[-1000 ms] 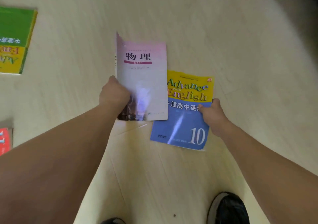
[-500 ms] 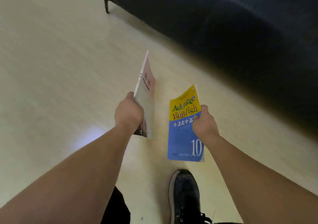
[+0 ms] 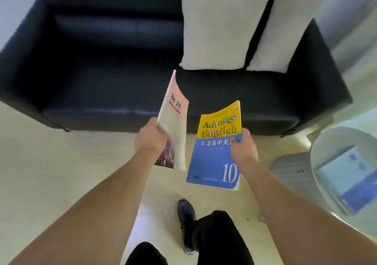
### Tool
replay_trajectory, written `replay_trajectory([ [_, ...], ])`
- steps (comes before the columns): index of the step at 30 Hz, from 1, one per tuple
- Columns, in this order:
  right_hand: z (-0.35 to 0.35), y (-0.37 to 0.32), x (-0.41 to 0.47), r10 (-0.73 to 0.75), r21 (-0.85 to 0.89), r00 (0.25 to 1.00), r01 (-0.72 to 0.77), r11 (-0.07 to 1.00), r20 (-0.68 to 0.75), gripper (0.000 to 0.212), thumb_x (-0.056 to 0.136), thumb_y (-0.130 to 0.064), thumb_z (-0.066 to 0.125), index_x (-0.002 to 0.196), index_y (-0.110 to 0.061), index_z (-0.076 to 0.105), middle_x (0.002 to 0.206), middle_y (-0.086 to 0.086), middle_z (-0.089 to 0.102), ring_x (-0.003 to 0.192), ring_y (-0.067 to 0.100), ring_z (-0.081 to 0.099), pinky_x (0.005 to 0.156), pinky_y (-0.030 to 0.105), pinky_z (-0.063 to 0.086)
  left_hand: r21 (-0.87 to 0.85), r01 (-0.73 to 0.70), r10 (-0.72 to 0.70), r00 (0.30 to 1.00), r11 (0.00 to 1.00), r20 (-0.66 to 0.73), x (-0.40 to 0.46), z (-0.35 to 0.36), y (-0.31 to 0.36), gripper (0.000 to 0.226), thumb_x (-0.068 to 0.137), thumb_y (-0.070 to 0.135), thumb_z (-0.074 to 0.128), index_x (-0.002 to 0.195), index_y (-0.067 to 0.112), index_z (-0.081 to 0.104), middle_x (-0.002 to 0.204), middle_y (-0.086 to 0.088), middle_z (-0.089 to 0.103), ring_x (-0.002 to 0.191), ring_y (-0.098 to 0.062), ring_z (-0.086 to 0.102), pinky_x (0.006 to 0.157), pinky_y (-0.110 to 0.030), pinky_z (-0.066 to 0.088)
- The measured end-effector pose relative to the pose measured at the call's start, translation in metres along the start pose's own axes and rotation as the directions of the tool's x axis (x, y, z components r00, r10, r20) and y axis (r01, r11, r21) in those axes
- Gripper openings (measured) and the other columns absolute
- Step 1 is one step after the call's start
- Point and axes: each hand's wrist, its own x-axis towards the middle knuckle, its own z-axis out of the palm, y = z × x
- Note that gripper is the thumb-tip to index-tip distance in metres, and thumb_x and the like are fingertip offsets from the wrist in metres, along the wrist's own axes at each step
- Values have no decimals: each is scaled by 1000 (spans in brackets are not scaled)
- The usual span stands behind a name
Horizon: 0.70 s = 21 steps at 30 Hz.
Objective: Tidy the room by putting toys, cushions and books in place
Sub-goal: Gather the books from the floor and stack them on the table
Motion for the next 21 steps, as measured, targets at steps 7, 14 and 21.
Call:
replay_trajectory([
  [7,-154,-10,-107,153,93,987,-148,985,-47,12,101,-14,37,110,-21,41,85,-3,57,72,13,59,52,27,44,38,-119,114,987,992,112,-108,-55,121,18,96,12,41,113,16,46,103,-9,62,81,-27,53,65,-34,42],
  [14,-221,52,-179,303,339,907,-197,920,-294,17,102,-17,42,116,-21,51,98,-1,59,67,4,50,56,23,37,9,-322,309,916,947,256,-178,-19,203,11,96,12,42,106,16,42,93,-3,56,72,-18,54,52,-29,38],
  [21,-303,144,-191,516,617,813,-265,741,-271,37,87,-3,42,111,-25,61,100,-1,69,79,17,64,76,37,55,85,-410,361,869,908,337,-230,50,269,11,99,12,47,90,19,50,91,0,58,74,-14,54,55,-23,37],
])
